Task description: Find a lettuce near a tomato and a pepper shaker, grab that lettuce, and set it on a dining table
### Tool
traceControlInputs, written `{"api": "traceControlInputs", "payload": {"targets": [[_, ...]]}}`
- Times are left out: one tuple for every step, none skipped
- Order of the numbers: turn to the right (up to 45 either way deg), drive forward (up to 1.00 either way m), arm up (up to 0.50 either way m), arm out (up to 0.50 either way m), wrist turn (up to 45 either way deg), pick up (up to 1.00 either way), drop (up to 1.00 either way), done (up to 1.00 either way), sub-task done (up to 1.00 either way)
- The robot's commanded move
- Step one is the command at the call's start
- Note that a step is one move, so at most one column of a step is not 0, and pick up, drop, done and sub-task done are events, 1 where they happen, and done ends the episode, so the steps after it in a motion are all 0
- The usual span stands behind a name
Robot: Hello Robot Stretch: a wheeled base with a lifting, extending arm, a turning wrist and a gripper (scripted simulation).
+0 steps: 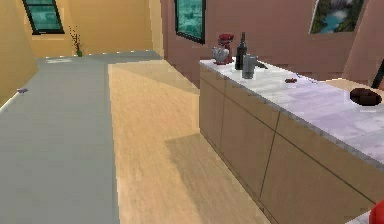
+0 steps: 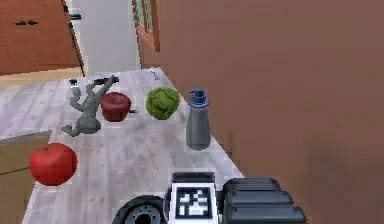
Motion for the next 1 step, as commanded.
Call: {"api": "traceControlInputs", "payload": {"targets": [[0.0,0.00,0.00,0.46,0.0,0.00,0.00,0.00,0.00]]}}
